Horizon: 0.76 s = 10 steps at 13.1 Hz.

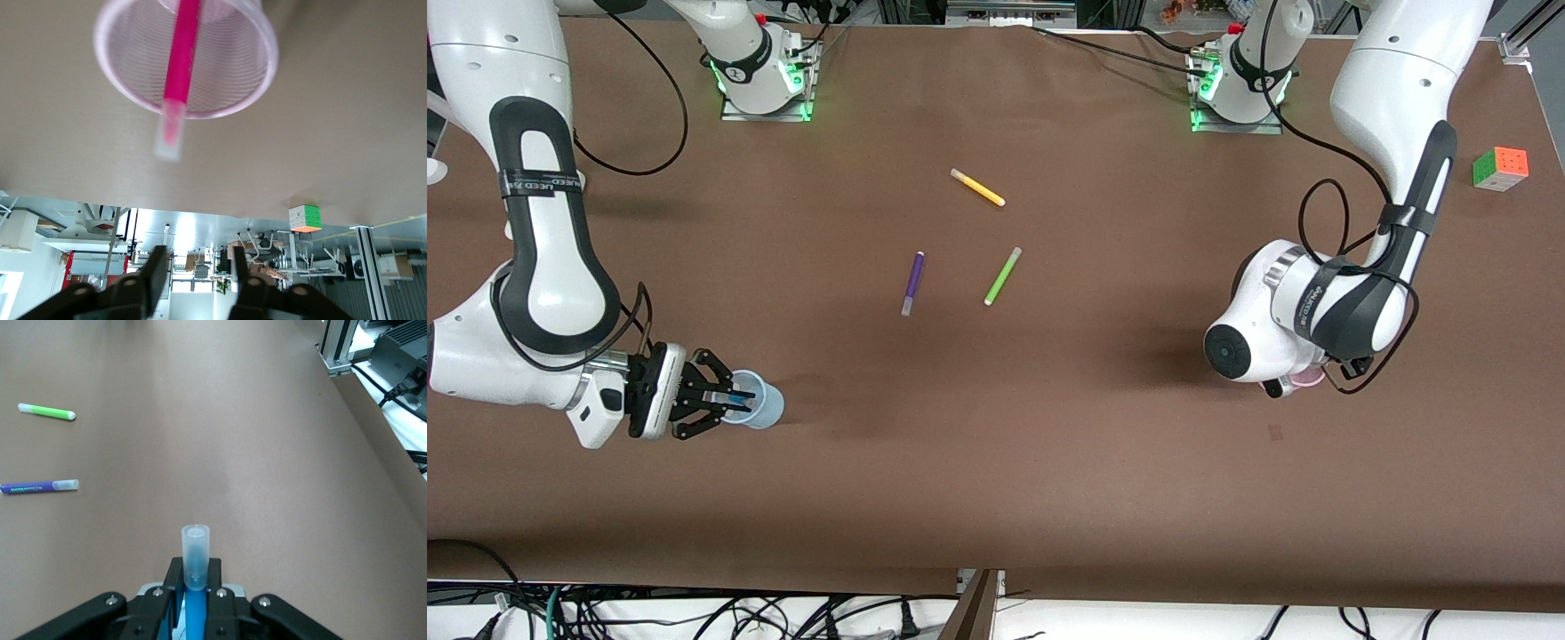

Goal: Place pink and blue markers in matching cups
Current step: 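Carry the pink marker over the pink cup while the right gripper carries blue, then drop the pink marker into the pink cup while the right gripper drops blue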

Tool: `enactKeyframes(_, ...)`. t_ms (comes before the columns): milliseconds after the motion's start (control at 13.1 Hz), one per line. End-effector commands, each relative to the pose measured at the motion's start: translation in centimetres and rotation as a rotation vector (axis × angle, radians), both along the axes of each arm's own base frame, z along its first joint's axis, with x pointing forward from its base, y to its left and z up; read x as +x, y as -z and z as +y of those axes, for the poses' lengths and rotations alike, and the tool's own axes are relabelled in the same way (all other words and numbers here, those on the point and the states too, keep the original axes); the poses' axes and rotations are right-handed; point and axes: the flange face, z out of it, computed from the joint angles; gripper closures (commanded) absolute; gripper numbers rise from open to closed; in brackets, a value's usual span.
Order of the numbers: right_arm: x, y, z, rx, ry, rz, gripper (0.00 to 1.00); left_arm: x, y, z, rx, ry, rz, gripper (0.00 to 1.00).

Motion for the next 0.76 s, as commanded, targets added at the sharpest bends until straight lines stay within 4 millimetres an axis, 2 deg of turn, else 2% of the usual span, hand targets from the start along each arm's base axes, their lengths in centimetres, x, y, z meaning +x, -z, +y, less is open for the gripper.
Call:
enactKeyframes(0,-0.5,-0.1,-0.5,0.035,0.019,0.014,0.37,1.2,-3.8,-0.7,-0.038,-0.028,-0.067,0.00)
enactKeyframes(76,-0.5,-0.2,-0.5,0.035,0.051,0.040,0.00,1.5,-5.5,-1.0,-0.110,-0.075,-0.085,0.00)
enactKeyframes(305,-0.4,-3.1,0.0,-0.022,0.234,0.156,0.00,2.2,-13.5,-2.1,-0.412,-0.241,-0.182,0.00)
enactKeyframes(381,0.0,-4.1,0.3,-0.068,0.285,0.182,0.00,2.5,-15.7,-1.6,-0.474,-0.299,-0.230,0.00)
enactKeyframes(457,0.3,-5.0,1.0,-0.120,0.338,0.208,0.00,2.8,-17.3,-0.8,-0.525,-0.363,-0.274,0.00)
enactKeyframes(686,0.3,-8.0,4.2,-0.245,0.578,0.344,0.00,2.7,-22.1,-0.9,-0.594,-0.501,-0.417,0.00)
